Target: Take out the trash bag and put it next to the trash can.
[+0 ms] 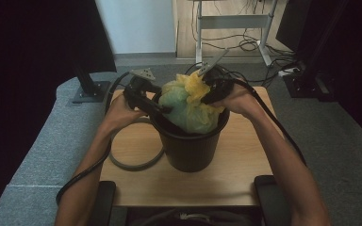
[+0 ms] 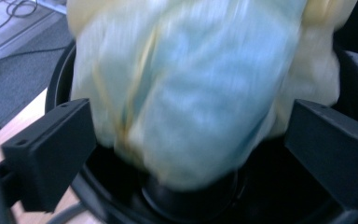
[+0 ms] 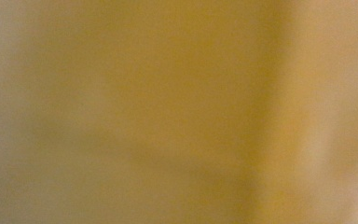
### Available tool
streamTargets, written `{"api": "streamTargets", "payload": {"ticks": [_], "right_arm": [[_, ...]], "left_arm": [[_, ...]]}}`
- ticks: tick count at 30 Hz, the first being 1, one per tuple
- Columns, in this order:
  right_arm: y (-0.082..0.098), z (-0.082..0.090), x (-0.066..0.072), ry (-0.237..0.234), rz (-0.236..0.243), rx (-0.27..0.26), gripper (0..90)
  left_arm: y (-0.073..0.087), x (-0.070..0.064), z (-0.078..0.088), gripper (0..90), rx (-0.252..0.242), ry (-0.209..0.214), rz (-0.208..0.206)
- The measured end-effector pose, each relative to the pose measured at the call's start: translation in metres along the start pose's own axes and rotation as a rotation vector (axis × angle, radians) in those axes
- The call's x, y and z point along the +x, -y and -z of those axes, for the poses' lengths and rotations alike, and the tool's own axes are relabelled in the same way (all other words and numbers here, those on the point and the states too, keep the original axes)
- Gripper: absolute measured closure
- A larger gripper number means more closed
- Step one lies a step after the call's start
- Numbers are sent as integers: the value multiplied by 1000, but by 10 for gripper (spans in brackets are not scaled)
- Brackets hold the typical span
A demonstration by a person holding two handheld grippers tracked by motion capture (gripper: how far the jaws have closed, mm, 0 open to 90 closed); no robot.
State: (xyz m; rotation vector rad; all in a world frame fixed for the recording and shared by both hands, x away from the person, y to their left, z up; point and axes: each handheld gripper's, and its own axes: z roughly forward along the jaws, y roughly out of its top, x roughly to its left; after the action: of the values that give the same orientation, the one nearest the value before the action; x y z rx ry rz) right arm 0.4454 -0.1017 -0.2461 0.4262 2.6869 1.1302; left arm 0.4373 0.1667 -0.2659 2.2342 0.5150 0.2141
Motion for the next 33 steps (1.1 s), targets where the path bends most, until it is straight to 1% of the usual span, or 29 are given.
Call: {"api": "streamTargets", "payload": {"ticks": [4, 11, 17, 23, 27, 33], "right_arm": [[-3, 10, -2, 15, -4, 0, 707], [-5, 27, -6, 31, -16, -6, 706], [-7, 42, -8, 46, -26, -28, 706], [-10, 57, -10, 71, -31, -38, 706], [-11, 66, -11, 97, -38, -38, 706], [-11, 79, -14, 130, -52, -37, 705]], "left_arm": [[10, 1, 6, 0, -3, -6, 0], [26, 4, 19, 0, -35, -30, 11], [41, 7, 26, 0, -39, -51, 22], [60, 11, 29, 0, -41, -63, 40], [71, 14, 30, 0, -51, -71, 53], [87, 16, 26, 0, -54, -78, 73]]}}
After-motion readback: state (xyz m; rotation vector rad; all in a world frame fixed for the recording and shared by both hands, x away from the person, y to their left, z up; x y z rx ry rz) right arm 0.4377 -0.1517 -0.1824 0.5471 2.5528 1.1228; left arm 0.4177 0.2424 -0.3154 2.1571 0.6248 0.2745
